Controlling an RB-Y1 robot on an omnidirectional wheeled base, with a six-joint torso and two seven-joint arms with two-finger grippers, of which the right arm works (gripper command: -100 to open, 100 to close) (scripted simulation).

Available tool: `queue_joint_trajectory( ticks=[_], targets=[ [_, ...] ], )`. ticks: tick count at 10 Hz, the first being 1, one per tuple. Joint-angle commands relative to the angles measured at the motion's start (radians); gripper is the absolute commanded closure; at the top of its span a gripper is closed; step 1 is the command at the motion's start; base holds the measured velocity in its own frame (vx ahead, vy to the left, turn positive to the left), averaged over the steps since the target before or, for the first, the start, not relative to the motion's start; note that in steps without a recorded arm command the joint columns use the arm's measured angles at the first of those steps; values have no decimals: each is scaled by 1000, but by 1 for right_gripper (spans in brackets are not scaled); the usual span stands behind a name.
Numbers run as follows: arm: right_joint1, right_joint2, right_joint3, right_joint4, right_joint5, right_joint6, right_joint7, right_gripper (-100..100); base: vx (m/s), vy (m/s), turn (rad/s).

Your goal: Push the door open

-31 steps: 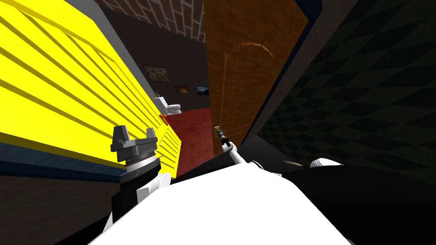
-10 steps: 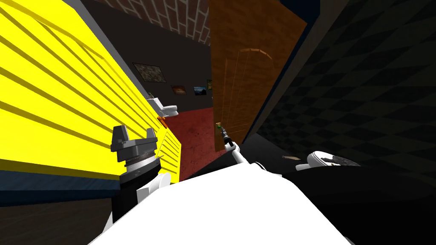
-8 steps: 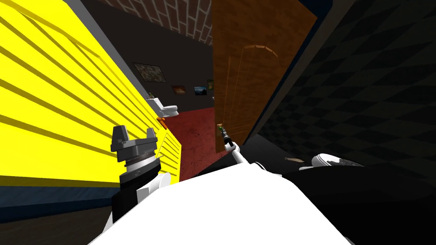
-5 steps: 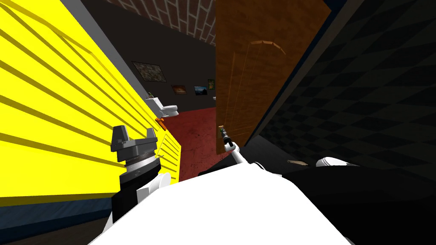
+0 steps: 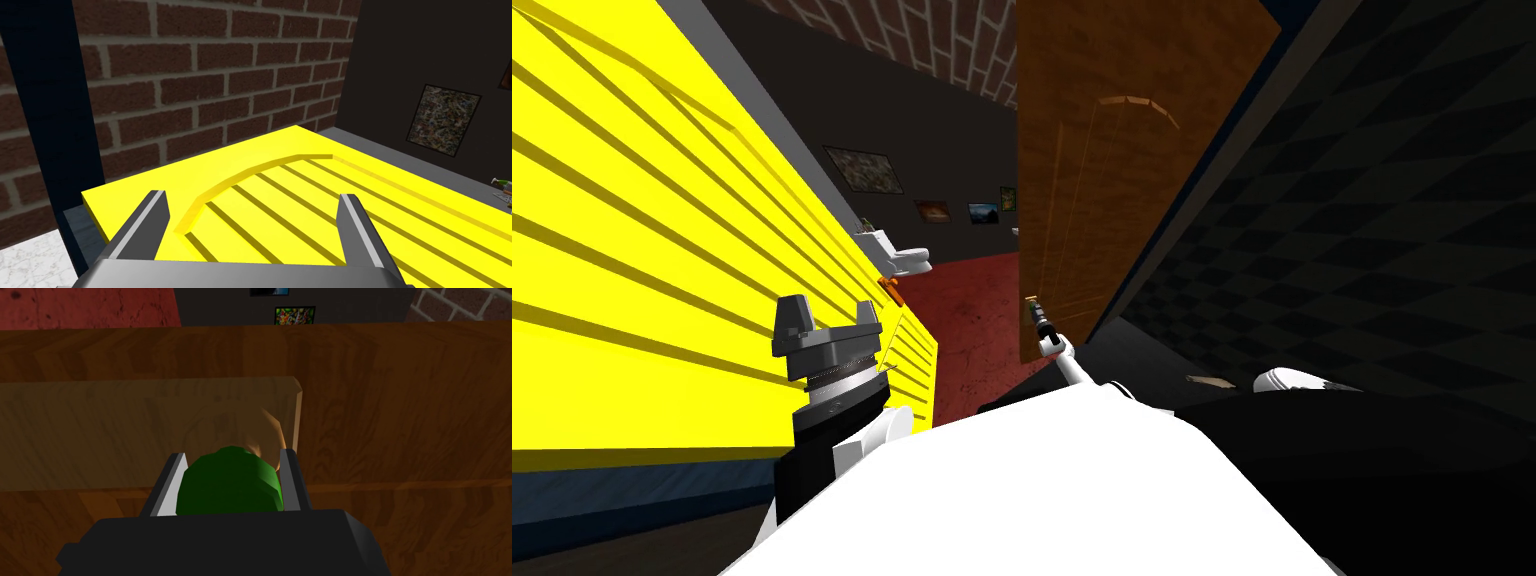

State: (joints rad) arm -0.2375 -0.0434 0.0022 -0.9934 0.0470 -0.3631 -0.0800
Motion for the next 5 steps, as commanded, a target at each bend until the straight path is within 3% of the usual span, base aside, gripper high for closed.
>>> queue_joint_trajectory(
  ticks=[1,5],
  targets=[
    [-1,0,-1,-2,0,-1,0,100,0,0,0],
    [-1,-13,-29,4,-6,1,7,100,156,50,-33]
  ],
)
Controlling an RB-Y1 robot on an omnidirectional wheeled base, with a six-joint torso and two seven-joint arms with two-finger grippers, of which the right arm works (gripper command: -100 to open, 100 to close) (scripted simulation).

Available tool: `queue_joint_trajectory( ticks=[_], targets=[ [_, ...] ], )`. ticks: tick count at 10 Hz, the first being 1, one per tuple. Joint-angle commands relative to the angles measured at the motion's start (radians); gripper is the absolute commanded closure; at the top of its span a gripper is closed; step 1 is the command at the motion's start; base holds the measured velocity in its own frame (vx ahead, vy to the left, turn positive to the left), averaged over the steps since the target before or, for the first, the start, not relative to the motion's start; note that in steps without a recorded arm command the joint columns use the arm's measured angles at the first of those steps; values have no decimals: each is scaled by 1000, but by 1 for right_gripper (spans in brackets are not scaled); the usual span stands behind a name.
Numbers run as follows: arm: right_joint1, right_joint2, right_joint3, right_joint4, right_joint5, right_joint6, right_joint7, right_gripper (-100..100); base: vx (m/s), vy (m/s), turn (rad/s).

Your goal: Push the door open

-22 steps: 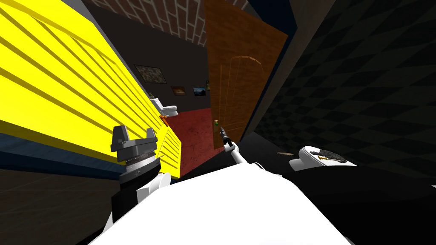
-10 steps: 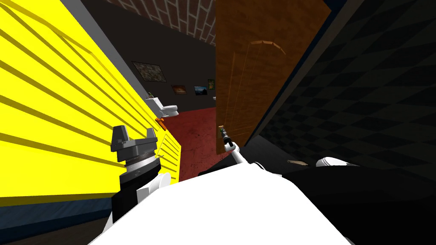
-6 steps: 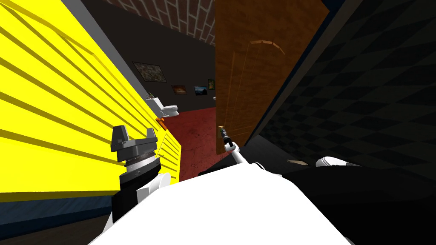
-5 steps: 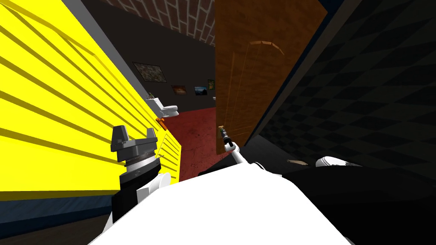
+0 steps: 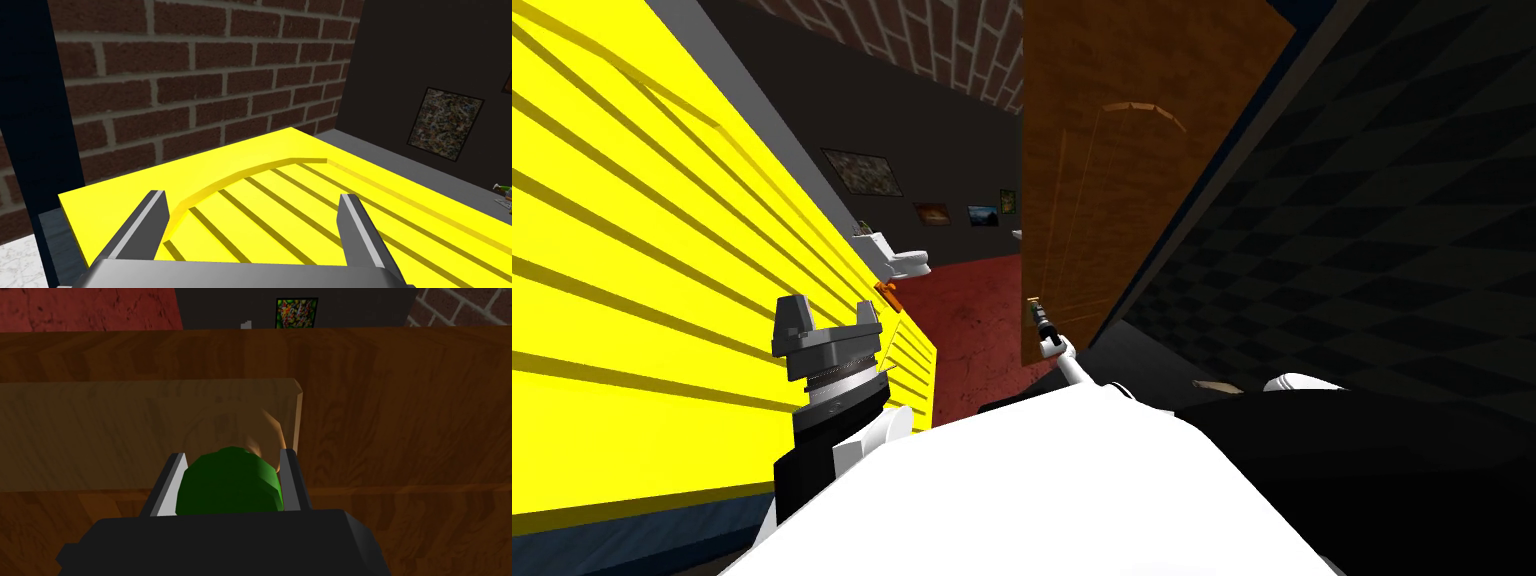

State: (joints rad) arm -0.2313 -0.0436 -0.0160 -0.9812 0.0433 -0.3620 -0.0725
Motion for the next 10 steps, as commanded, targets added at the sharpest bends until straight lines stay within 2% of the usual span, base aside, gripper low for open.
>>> queue_joint_trajectory(
  ticks=[1,10],
  targets=[
    [-8,-17,-20,-8,-5,0,1,100,217,84,-34],
    [-14,-43,-126,4,-29,4,27,100,179,106,-73]
  ],
)
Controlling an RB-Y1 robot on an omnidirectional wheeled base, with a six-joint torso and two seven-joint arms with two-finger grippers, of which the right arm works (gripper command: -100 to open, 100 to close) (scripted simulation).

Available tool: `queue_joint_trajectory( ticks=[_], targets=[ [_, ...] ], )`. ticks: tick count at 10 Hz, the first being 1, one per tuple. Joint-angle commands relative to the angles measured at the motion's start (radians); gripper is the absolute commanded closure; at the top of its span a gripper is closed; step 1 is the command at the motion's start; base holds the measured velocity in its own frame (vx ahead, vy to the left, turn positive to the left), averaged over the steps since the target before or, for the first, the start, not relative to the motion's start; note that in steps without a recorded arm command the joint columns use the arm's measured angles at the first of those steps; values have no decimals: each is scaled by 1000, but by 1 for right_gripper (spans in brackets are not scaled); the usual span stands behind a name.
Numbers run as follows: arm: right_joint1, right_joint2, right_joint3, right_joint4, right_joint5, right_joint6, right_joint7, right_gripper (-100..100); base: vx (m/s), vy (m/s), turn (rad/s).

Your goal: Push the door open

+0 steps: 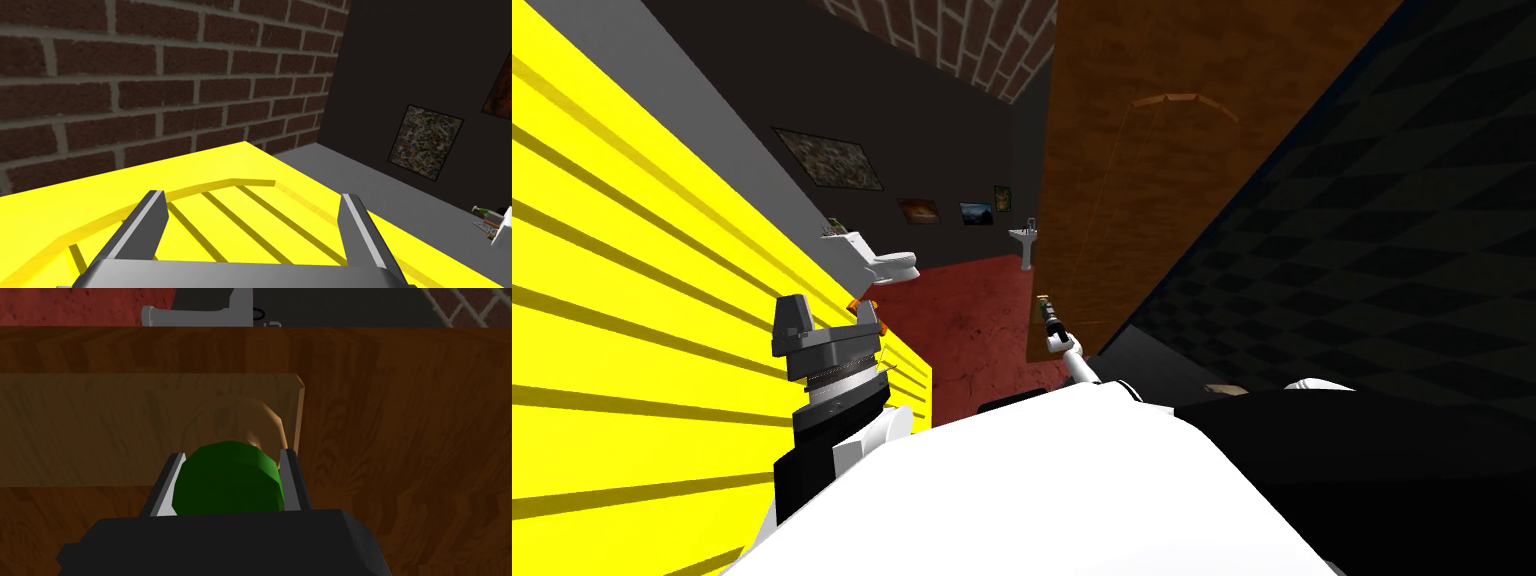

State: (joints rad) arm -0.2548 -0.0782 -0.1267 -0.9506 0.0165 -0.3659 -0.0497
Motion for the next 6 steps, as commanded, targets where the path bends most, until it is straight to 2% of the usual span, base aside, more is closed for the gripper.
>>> queue_joint_trajectory(
  ticks=[1,6],
  targets=[
    [9,-11,-31,-25,-5,8,7,100,140,102,-67],
    [5,-18,-102,-17,-21,11,24,100,175,133,-101]
  ],
)
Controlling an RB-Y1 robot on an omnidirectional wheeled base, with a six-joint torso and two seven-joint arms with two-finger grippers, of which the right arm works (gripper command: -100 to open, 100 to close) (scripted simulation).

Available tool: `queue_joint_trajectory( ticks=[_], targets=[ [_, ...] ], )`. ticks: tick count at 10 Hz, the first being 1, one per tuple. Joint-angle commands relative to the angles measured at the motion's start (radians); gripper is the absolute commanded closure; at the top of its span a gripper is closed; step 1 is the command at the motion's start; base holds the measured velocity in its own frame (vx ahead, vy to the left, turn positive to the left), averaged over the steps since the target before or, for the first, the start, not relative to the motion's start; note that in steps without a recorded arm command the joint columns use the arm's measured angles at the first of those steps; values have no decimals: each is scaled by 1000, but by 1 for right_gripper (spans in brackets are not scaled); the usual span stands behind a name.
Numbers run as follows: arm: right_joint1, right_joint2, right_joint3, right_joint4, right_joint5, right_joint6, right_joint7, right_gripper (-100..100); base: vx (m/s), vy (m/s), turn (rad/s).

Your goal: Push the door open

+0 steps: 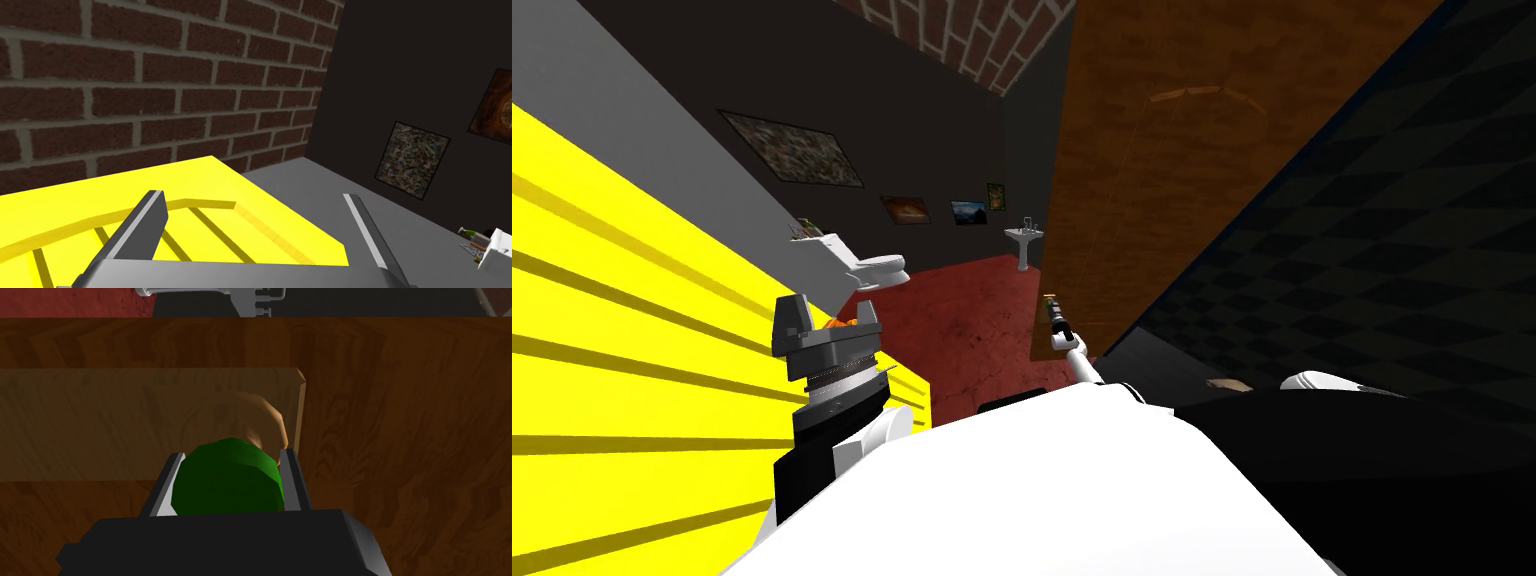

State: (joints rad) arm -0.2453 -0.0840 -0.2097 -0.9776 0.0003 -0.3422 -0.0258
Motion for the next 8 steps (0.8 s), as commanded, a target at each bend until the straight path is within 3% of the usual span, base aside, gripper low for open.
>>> queue_joint_trajectory(
  ticks=[1,8],
  targets=[
    [-5,-13,-25,11,-6,-13,2,100,161,114,-56],
    [-8,-12,-92,19,-21,-11,17,100,186,105,-69]
  ],
)
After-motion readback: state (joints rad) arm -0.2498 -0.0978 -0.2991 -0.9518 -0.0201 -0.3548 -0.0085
